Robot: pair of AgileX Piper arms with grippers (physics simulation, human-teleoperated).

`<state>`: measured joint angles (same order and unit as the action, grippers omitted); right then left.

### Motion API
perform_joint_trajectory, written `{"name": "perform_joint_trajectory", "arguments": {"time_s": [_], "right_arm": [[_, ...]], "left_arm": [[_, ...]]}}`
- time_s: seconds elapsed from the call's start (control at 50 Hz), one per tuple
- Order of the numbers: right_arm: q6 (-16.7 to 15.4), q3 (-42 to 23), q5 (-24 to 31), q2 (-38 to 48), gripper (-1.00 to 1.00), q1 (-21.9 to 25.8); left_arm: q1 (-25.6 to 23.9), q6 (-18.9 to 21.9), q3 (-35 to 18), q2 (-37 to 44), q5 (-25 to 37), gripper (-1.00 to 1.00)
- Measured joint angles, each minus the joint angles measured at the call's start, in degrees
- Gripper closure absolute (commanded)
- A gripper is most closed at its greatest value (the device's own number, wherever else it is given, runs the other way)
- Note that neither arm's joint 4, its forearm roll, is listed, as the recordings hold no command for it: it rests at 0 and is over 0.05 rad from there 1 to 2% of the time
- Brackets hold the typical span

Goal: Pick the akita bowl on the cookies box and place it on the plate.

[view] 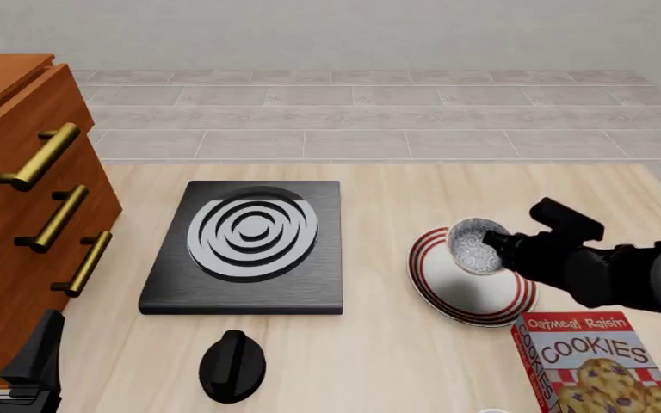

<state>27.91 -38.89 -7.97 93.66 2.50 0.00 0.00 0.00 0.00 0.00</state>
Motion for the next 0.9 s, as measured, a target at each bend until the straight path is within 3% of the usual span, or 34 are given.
{"name": "perform_joint_trajectory", "arguments": {"time_s": [0.9], "right_arm": [[-0.66,0.56,-2.18,3.52,1.0,-0.56]], "left_arm": [[0.0,0.0,0.0,0.0,0.0,-1.0]]}}
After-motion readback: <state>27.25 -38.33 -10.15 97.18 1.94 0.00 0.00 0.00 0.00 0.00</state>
